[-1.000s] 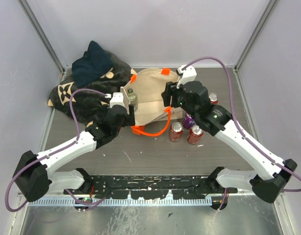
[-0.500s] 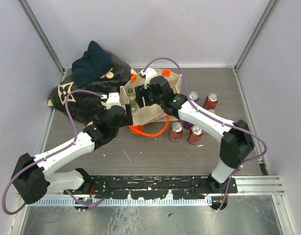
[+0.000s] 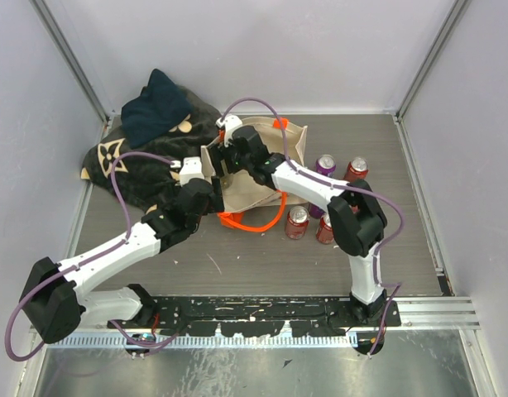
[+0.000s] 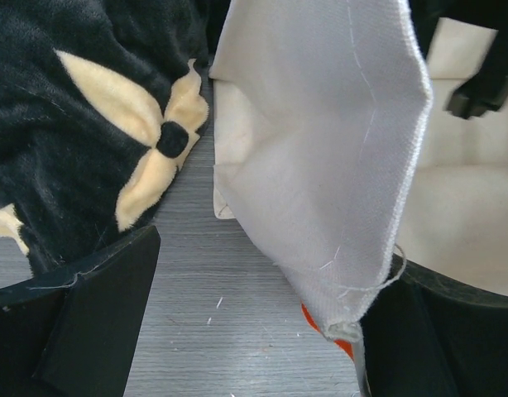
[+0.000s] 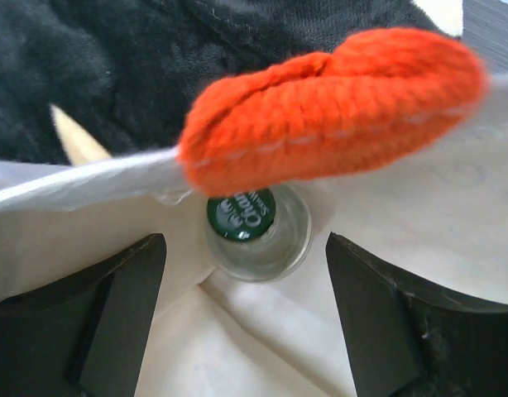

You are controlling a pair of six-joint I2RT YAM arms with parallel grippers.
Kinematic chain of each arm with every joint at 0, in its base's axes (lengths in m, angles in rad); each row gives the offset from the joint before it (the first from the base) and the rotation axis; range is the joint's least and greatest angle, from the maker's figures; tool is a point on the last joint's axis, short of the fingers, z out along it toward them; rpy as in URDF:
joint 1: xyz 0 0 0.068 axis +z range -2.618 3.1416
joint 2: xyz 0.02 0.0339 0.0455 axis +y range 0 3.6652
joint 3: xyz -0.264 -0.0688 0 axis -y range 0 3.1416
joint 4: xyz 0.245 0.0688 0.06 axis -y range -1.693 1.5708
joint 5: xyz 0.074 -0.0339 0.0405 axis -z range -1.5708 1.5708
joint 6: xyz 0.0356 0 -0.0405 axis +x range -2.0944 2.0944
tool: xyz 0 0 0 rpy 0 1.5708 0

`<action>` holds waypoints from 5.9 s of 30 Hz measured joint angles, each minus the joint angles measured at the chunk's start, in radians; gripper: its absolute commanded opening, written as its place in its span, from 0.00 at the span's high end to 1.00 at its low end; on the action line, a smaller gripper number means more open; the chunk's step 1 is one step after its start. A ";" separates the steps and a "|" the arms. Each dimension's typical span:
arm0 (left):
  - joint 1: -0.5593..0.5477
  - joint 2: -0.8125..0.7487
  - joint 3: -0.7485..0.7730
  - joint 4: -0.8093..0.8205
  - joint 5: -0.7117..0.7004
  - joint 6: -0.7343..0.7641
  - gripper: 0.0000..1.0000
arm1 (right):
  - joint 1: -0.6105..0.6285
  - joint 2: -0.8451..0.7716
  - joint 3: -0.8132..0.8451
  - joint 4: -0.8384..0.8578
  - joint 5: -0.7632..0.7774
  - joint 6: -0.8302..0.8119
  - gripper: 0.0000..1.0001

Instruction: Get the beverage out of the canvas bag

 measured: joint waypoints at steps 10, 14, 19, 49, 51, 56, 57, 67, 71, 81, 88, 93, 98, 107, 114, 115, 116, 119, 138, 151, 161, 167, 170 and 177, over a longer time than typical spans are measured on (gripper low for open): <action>0.000 0.000 0.000 0.001 0.000 -0.011 0.02 | -0.015 0.144 0.110 0.032 0.009 -0.009 0.27; 0.001 0.003 0.000 0.001 0.000 -0.016 0.02 | -0.015 0.167 0.134 0.040 0.002 0.003 0.64; 0.001 0.014 0.000 0.003 0.001 -0.016 0.02 | -0.018 0.170 0.156 0.066 0.011 0.002 0.99; 0.035 0.154 0.000 0.130 0.036 -0.016 0.02 | -0.014 -0.358 -0.054 -0.005 0.196 -0.224 0.99; 0.038 0.167 0.004 0.144 0.050 -0.016 0.02 | -0.014 -0.446 -0.076 -0.005 0.240 -0.238 0.99; 0.051 0.214 0.036 0.187 0.084 -0.016 0.02 | -0.014 -0.623 -0.133 -0.008 0.344 -0.258 0.99; 0.056 0.227 0.043 0.197 0.094 -0.016 0.02 | -0.014 -0.650 -0.144 -0.014 0.365 -0.261 0.99; 0.090 0.360 0.170 0.274 0.180 -0.016 0.02 | -0.018 -0.788 -0.219 -0.174 0.472 -0.237 0.99; 0.103 0.396 0.204 0.293 0.200 -0.016 0.02 | -0.018 -0.810 -0.249 -0.230 0.490 -0.210 0.99; 0.149 0.455 0.296 0.309 0.230 -0.016 0.02 | -0.018 -0.813 -0.349 -0.269 0.498 -0.163 1.00; 0.165 0.453 0.307 0.308 0.235 -0.016 0.02 | -0.048 -0.744 -0.401 -0.217 0.464 -0.137 1.00; 0.167 0.429 0.306 0.307 0.234 -0.016 0.02 | -0.134 -0.715 -0.454 -0.167 0.384 -0.080 1.00; 0.172 0.392 0.306 0.306 0.239 -0.016 0.02 | -0.218 -0.679 -0.515 -0.109 0.323 -0.033 1.00; 0.174 0.357 0.300 0.306 0.238 -0.016 0.02 | -0.244 -0.630 -0.577 -0.048 0.229 0.000 0.99; 0.174 0.313 0.283 0.292 0.238 -0.015 0.02 | -0.244 -0.608 -0.625 0.022 0.181 0.003 0.99; 0.175 0.303 0.281 0.291 0.238 -0.015 0.02 | -0.244 -0.608 -0.642 0.042 0.179 0.003 0.99; 0.175 0.293 0.278 0.291 0.239 -0.015 0.02 | -0.244 -0.608 -0.657 0.060 0.179 0.002 0.99; 0.175 0.267 0.273 0.291 0.243 -0.015 0.02 | -0.244 -0.608 -0.734 0.139 0.185 0.003 0.99; 0.175 0.175 0.189 0.246 0.283 0.020 0.02 | -0.244 -0.606 -0.825 0.309 0.233 -0.009 0.47; 0.176 0.064 0.123 0.257 0.351 0.072 0.02 | -0.229 -0.601 -0.800 0.339 0.268 -0.013 0.01; 0.177 -0.093 0.060 0.327 0.336 0.075 0.02 | -0.215 -0.641 -0.663 0.220 0.365 -0.028 0.00; 0.281 -0.119 0.246 0.200 0.409 -0.058 0.02 | -0.234 -0.727 -0.480 0.097 0.577 -0.037 0.00; 0.309 -0.134 0.243 0.195 0.444 -0.106 0.02 | -0.249 -0.757 -0.476 0.077 0.631 -0.051 0.00; 0.364 -0.199 0.157 0.204 0.485 -0.220 0.02 | -0.315 -0.880 -0.508 0.049 0.795 -0.107 0.00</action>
